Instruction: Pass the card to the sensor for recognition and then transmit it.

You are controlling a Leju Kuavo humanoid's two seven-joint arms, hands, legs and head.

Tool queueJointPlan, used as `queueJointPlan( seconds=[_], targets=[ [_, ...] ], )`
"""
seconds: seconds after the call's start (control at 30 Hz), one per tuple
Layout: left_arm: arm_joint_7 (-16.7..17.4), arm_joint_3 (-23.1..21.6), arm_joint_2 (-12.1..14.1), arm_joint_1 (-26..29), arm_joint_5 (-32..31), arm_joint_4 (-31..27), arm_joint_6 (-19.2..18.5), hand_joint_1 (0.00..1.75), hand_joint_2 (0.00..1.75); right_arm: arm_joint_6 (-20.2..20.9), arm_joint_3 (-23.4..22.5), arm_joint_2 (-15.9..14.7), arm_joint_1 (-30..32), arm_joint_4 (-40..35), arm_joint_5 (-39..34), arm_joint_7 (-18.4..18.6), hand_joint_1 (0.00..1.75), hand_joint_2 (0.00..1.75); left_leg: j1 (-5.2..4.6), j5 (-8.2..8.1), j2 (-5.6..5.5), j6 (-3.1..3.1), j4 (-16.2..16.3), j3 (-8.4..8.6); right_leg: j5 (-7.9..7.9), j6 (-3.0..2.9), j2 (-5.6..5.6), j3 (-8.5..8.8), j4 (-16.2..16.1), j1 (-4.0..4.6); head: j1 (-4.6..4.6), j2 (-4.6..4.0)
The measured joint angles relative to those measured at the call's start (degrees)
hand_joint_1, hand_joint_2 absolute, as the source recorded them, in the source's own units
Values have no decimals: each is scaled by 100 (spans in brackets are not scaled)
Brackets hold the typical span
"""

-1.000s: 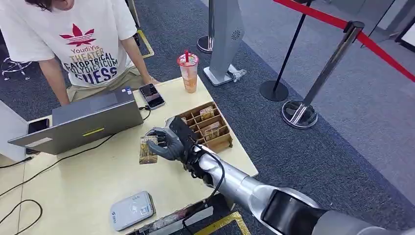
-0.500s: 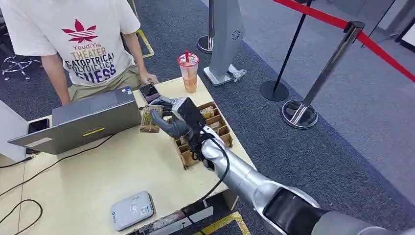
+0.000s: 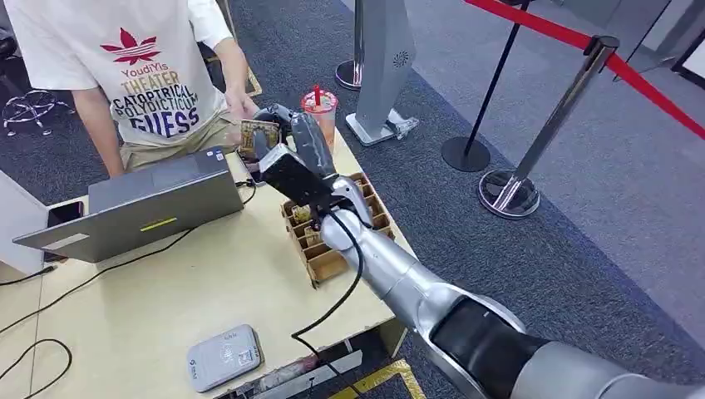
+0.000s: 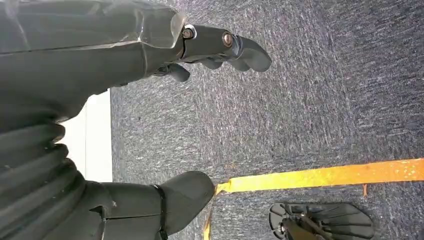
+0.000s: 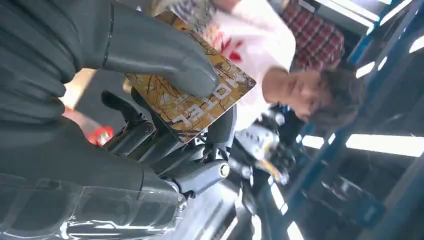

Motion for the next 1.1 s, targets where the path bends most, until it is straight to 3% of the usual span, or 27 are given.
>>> queueJointPlan(
  seconds=[0.3, 0.47, 0.7, 0.73, 0.77, 0.8, 1.1],
  targets=[
    [-35, -31, 0, -7, -24, 0, 0, 0, 0, -1327, 142, 238, -427, 770, 1004, -269, 175, 175, -1, 0, -2, 0, 0, 0, 0, 0, -2, 0, 0, 1, 2, 0],
    [-31, -92, 2, -29, -59, 0, -7, 0, 0, -1374, -132, 401, -400, 945, 1967, -650, 175, 175, -1, 0, -2, 0, 0, 0, 0, 0, -1, 0, 0, 0, 2, 0],
    [-7, -96, 2, -31, -50, 0, -11, 0, 0, -1376, -967, 770, -155, 1065, 3002, -1253, 175, 175, 0, 0, -2, 0, 0, 0, -1, 0, -1, -1, 0, 0, 2, 0],
    [-7, -96, 2, -30, -39, 0, -11, 0, 0, -1378, -1097, 820, -126, 1102, 3096, -1318, 94, 175, 0, 0, -2, 0, 0, 0, -1, 0, -2, -1, 0, 0, 0, 0],
    [-7, -96, 2, -29, -31, 0, -11, 0, 0, -1376, -1192, 857, -102, 1137, 3149, -1360, 94, 175, 0, 0, -2, 0, 0, 0, -1, 0, -2, -1, 0, 1, 2, 0],
    [-7, -96, 2, -29, -20, 0, -11, 0, 0, -1376, -1296, 892, -74, 1179, 3197, -1395, 0, 175, 0, 0, -2, 0, -1, 0, -2, 0, -2, -1, 0, 1, 2, 0],
    [2, -96, 18, -28, 33, 0, -4, 0, 0, -1378, -1694, 955, 30, 1602, 3182, -1495, 0, 175, -1, 0, -2, 0, 0, 0, -1, 0, -1, 0, 0, 0, 0, 0]
  ],
)
